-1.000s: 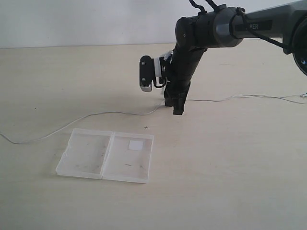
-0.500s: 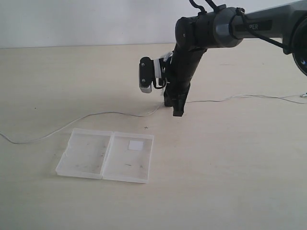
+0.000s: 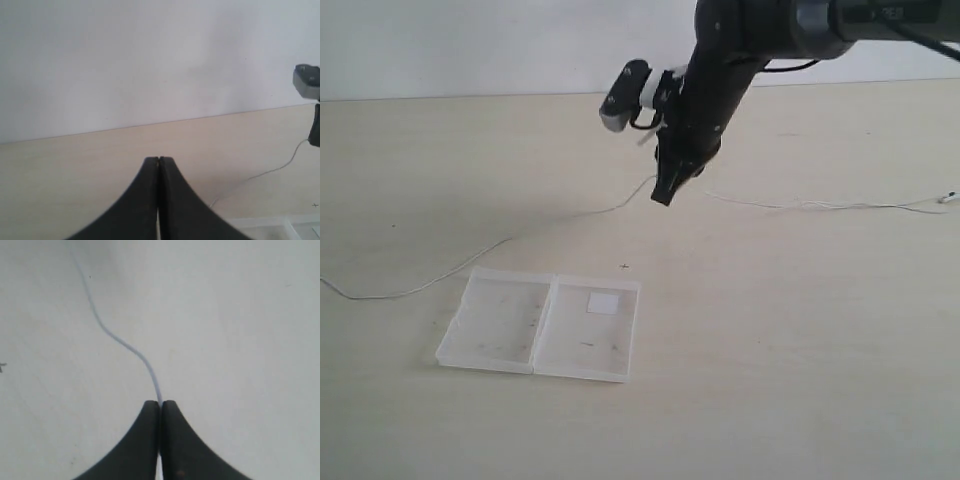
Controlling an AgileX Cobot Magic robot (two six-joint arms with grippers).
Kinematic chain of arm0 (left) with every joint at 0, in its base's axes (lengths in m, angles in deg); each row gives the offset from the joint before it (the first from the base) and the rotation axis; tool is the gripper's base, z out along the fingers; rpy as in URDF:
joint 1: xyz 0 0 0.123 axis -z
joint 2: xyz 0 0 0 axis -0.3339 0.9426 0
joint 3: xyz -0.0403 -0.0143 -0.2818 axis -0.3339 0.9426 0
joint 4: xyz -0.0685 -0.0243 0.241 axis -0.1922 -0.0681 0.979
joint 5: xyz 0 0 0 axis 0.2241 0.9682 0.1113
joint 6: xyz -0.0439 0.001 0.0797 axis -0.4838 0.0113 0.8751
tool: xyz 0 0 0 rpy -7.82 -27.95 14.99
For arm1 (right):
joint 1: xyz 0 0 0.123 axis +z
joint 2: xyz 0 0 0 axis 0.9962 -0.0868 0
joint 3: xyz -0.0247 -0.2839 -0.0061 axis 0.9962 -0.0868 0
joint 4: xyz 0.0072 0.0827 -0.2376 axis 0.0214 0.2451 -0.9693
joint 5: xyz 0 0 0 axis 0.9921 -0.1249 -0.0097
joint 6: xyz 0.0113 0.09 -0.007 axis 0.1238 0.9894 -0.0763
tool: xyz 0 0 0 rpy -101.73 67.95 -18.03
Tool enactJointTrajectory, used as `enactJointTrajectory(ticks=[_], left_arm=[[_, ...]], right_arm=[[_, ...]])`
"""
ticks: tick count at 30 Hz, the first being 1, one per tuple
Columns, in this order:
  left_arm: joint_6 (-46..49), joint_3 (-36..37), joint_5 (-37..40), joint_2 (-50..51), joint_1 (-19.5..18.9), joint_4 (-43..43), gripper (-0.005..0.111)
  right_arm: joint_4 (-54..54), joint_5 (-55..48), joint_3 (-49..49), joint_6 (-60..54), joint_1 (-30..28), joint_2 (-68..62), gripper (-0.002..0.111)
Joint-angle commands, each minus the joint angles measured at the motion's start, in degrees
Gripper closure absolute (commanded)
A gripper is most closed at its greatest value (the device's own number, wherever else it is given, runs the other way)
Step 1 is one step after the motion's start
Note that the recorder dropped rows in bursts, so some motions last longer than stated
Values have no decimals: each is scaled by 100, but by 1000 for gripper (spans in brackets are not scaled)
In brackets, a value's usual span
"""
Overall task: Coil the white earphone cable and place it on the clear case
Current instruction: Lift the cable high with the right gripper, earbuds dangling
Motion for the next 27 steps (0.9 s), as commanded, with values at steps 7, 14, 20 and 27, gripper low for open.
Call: enactJointTrajectory(ticks=[7,14,20,27], left_arm=[[-3,-2,-9,-36,-5,-60,107],[-3,-2,-9,-36,-5,-60,107],[-3,-2,-9,-36,-5,-60,107],[-3,-2,-9,-36,-5,-60,107]], right_arm=[[1008,1478,-1097,2067,4,2293,108],[1314,2442,-2241,2051,4,3970,108],[1314,2482,-2241,2215,4,4672,108],[1071,2322,-2241,2196,4,4844,108]])
